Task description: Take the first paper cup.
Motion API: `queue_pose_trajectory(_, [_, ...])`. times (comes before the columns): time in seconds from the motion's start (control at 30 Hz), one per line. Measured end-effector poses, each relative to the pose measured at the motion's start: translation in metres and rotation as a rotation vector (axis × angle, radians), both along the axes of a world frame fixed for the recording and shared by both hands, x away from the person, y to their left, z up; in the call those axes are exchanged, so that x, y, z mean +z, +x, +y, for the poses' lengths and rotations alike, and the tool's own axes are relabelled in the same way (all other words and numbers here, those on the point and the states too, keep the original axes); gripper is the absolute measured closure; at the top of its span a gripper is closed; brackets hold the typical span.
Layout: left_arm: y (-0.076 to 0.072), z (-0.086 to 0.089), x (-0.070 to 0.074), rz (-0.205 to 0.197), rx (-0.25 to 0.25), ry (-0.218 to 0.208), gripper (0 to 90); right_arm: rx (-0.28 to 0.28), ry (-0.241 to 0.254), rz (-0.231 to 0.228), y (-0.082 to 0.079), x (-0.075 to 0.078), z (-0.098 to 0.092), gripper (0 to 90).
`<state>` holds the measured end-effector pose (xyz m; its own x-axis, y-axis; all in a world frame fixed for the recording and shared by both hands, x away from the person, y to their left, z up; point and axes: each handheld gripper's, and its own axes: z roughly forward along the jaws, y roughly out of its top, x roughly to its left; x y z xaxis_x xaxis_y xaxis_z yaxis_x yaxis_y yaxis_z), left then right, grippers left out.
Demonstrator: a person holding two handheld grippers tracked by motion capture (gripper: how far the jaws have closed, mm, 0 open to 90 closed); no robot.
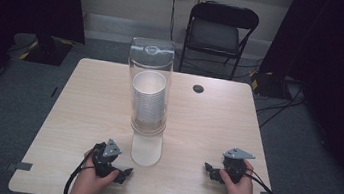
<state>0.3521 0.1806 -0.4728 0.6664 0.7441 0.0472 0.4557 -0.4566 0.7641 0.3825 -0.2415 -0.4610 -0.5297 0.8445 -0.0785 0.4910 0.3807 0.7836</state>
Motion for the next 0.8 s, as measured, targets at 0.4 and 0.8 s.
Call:
queue_pose_trajectory(0.4, [-0.001, -0.003, 0.0, -0.018, 0.015, -0.021, 3.7, 0.013, -0.002, 0.001, -0.001, 0.0, -0.003, 13.6])
queue_pose_trajectory(0.8, [-0.007, -0.019, 0.029, -0.083, -0.007, -0.124, 20.0, 0.014, -0.002, 0.001, -0.001, 0.0, -0.003, 13.6])
